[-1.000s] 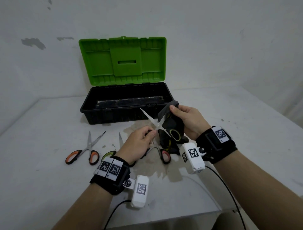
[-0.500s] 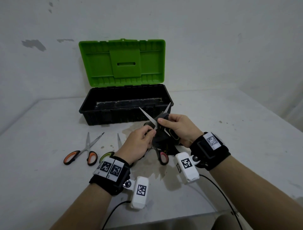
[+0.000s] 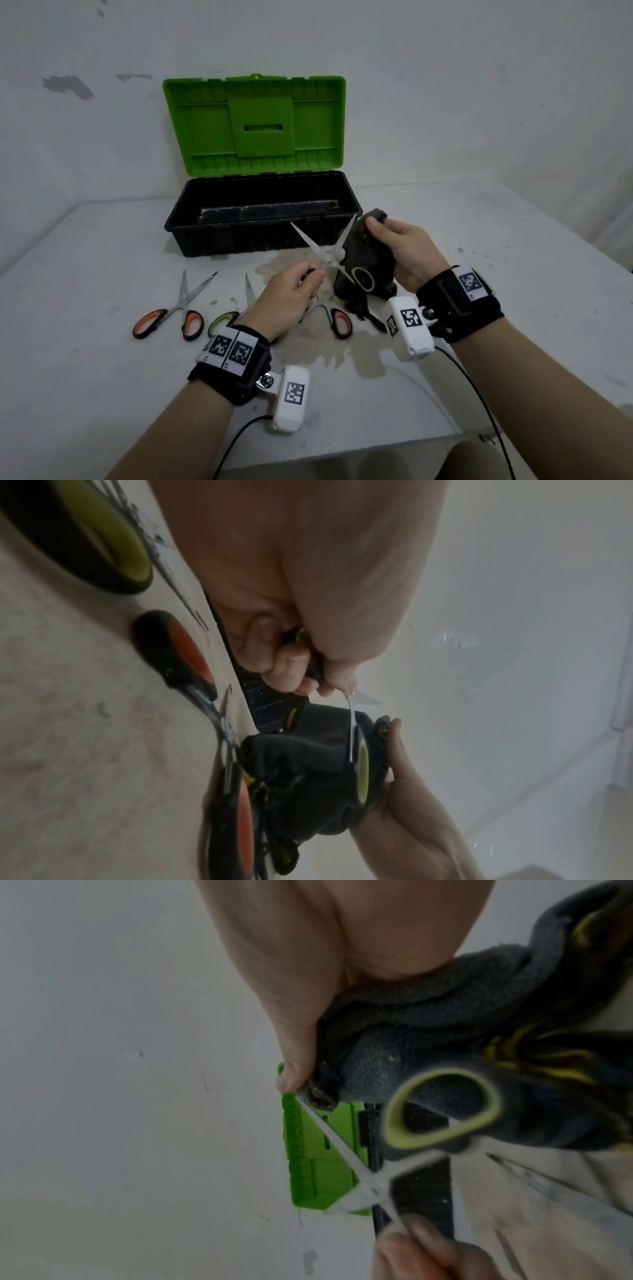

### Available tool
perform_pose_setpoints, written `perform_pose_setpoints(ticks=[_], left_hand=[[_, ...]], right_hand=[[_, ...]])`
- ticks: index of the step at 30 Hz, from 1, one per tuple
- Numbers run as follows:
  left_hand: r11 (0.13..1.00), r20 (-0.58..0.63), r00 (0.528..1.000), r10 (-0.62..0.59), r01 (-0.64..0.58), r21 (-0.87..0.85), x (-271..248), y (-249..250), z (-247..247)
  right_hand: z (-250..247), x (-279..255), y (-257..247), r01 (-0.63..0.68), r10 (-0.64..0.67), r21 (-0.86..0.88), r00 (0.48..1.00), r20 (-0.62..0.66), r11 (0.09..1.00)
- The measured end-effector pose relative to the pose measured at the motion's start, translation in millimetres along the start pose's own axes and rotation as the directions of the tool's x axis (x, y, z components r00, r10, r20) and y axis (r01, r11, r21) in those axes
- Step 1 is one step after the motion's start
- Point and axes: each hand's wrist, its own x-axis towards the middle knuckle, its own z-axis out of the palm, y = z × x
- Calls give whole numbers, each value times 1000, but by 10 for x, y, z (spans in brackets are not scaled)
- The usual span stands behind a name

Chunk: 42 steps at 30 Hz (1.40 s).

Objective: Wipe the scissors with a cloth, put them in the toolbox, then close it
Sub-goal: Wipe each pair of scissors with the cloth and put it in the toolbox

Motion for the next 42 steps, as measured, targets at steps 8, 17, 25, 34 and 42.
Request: perform_pose_setpoints(ticks=[8, 17, 25, 34, 42], left_hand=[[1000, -5, 1000, -2, 2, -7, 30, 54, -19], [997, 14, 998, 56, -57, 57, 26, 53, 23], [995, -2, 997, 75, -75, 66, 51, 107, 31], [999, 10, 999, 46, -46, 19, 32, -4, 22], [999, 21, 999, 39, -40, 23, 84, 9, 61]], right_hand=[[103, -79, 151, -16, 46, -225, 991, 128, 974], [193, -105, 195, -54, 82, -224, 990, 115, 973], [248, -54, 87, 18, -11, -167, 999, 42, 986], [-72, 22, -178, 52, -57, -49, 993, -101, 997], [113, -163, 158, -53, 74, -263, 995, 71, 963]])
